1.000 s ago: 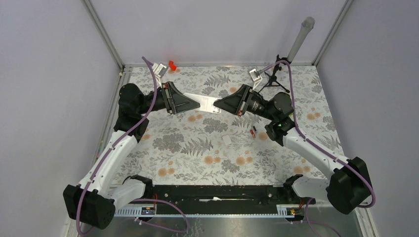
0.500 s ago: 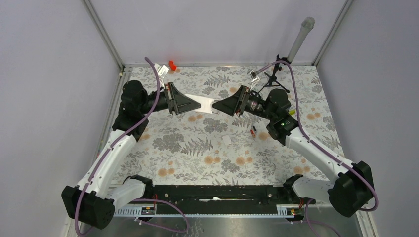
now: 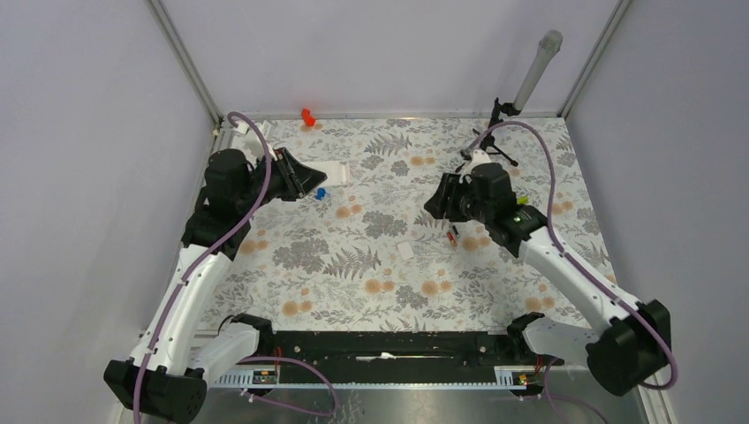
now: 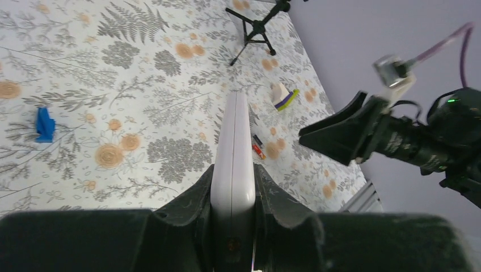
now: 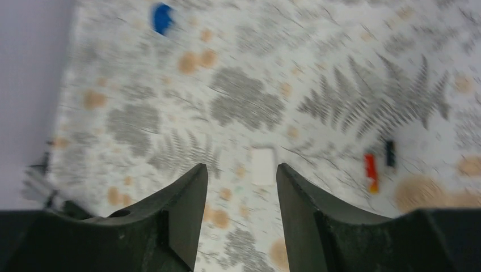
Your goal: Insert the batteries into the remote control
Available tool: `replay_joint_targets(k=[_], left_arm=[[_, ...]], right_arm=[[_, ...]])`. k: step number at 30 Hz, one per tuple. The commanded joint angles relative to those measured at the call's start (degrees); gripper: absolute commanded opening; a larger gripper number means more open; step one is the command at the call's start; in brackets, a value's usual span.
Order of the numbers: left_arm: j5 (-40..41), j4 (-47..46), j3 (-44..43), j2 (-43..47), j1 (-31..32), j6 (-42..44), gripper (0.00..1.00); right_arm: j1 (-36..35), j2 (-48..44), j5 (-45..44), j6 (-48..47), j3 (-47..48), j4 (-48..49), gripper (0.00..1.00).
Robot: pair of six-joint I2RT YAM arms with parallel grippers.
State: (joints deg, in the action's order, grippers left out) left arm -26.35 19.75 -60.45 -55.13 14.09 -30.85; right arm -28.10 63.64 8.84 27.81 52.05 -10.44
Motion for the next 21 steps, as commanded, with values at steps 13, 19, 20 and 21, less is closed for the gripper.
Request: replay_joint_targets(k=[13,19,20,21], left_arm=[[1.53,-0.59,-0.53,0.87,-1.08,1.85,0.0],[1.41,-1.06,-0.79,0.25,-1.28,1.76,0.0],[1.32,-1.11,-0.81,0.14,-1.33,1.83,0.0],[1.32,-1.11,-0.88,0.07,-1.34,1.69,0.0]], right_arm=[[0.32,23.17,-17.35,-15.07,-0.92,-9.79,0.49],[0.33,26.46,-17.31,-15.73,-0.51,-7.79,0.47],[0.32,27.12,-17.21,-15.71,-0.4,-7.54,0.46],[0.32,27.66,-17.08,-15.69,-0.38,-7.25,0.46]])
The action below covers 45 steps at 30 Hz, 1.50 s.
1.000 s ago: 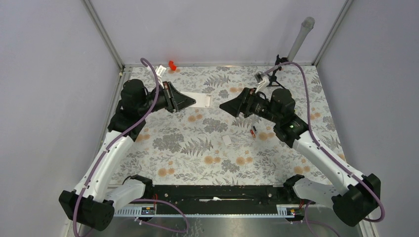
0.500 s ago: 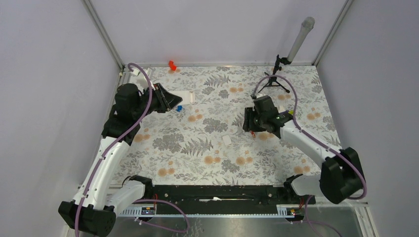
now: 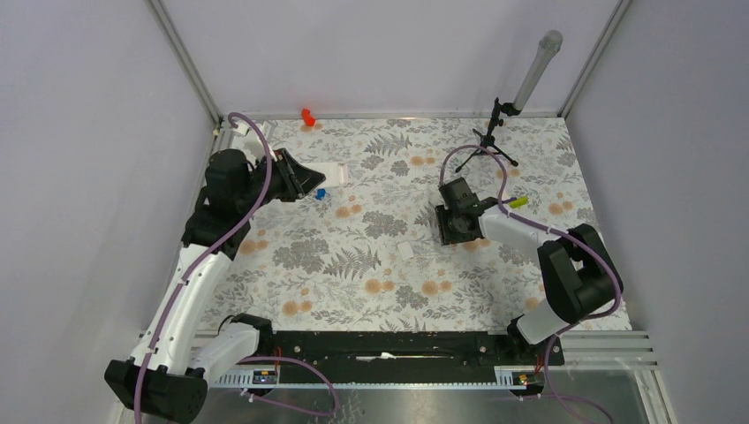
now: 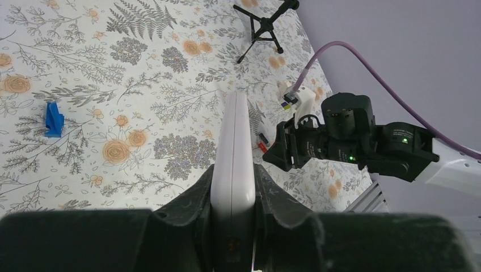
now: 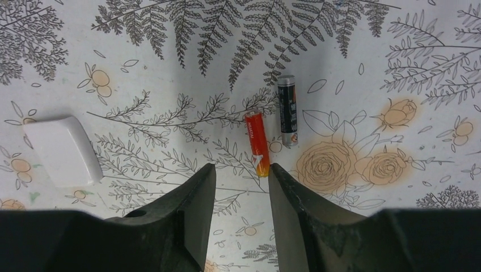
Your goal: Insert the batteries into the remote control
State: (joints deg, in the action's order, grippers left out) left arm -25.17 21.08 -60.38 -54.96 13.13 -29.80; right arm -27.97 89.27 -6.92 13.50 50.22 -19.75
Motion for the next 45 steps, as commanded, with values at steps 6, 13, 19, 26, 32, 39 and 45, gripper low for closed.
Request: replay_joint_targets(k=[6,13,19,26,32,39,45], left_arm=[[-0.05,-2.66,-1.08,-0.44,-0.56,0.64,0.0],[-0.7,-2.98,-1.65,-1.03,-0.73,0.53,0.0],[-0.98,-3.13,-1.29,-0.86,-0.89,0.58,0.0],[-1.59,-4.77,-0.78,-0.43,-0.91,-0.27,0.0],[-9.69,-16.35,3.14,-1.46,-0.91,-7.83,0.0],[-15.53,-35.04,7.75,-4.07,-0.52,-22.31,0.0],[-15.15,-52.21,11.74,-6.81,2.7,-35.17,0.0]], right_arm=[[0.19,5.34,-2.04,-1.36,1.67,5.57,0.46],[0.2,7.88,-2.0,-0.79,2.52,5.86,0.33],[0.19,8.28,-4.68,0.09,2.87,4.28,0.18],[0.19,3.2,-0.79,1.65,4.57,3.77,0.12],[0.19,-11.02,9.77,3.74,6.39,9.22,0.14],[0.21,-21.39,18.54,12.04,13.84,13.76,0.14],[-0.61,-21.87,25.08,20.68,18.19,22.87,0.13]])
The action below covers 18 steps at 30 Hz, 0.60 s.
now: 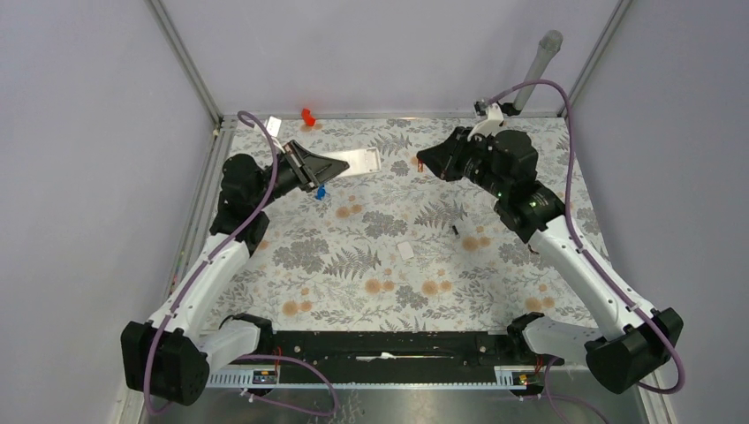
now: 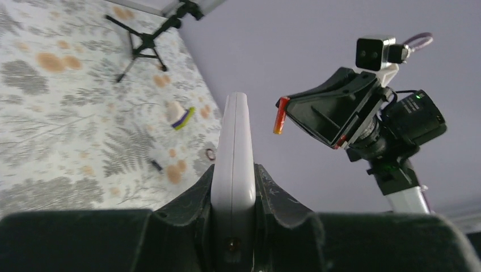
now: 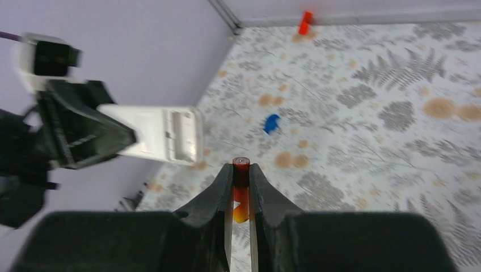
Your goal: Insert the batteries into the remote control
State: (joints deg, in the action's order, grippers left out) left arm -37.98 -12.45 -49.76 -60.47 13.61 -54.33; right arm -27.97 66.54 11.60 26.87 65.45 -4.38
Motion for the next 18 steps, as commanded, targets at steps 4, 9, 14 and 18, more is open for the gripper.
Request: replay_joint_targets(k=[4,9,14,18], left_arm=[[-1.46,-22.48,1.15,-3.47,5.44,-13.25,0.0],[-0.32,-27.24,2.02,-5.13,7.31,-17.15,0.0],[-0.11,-30.13,2.82,-6.69,8.13,-20.34,0.0],[0.09,-32.14,3.36,-7.21,8.35,-22.4,0.0]], right_arm=[[-2.66,1.8,7.66,10.56,5.39,11.73,0.12],[-5.56,2.76,5.76,8.09,8.35,11.5,0.12],[-7.85,3.47,1.86,4.15,9.76,9.71,0.12],[-8.96,3.67,-0.83,1.69,10.13,8.64,0.13]])
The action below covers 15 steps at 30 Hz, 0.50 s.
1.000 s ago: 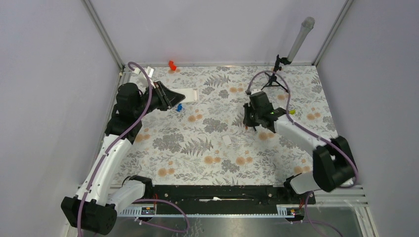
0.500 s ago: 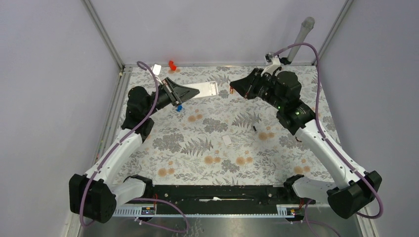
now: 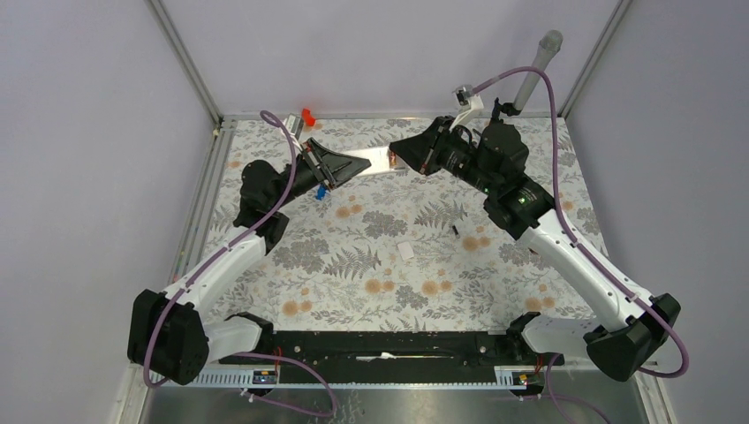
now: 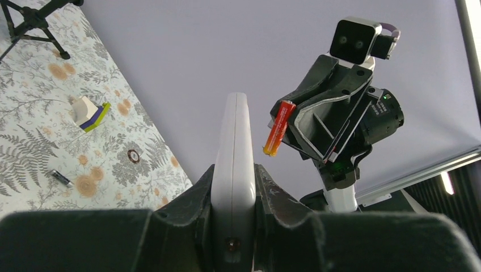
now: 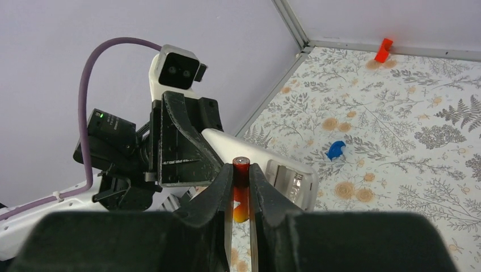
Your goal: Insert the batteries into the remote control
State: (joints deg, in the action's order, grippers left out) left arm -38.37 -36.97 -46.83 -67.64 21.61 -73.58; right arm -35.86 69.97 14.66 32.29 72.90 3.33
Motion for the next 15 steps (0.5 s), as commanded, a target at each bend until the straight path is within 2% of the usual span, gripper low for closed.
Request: replay_joint_targets(k=[1,7,15], left_arm=[[0.41,-8.47,0.61,-0.08,0.37,-3.74,0.0],[0.55,-11.06,1.35,-0.19,0.37,-6.44,0.0],[0.99,-14.35,1.89,-0.78,0.52,-8.99,0.0]], right_arm=[[-1.19,0.25,-4.3,-4.48,2.69,0.7,0.13],[-1.31,-0.61,-7.78,-7.77,1.33,-0.33,0.13],[-1.4,-0.53,-5.68,-7.6,0.63,-0.95,0.13]])
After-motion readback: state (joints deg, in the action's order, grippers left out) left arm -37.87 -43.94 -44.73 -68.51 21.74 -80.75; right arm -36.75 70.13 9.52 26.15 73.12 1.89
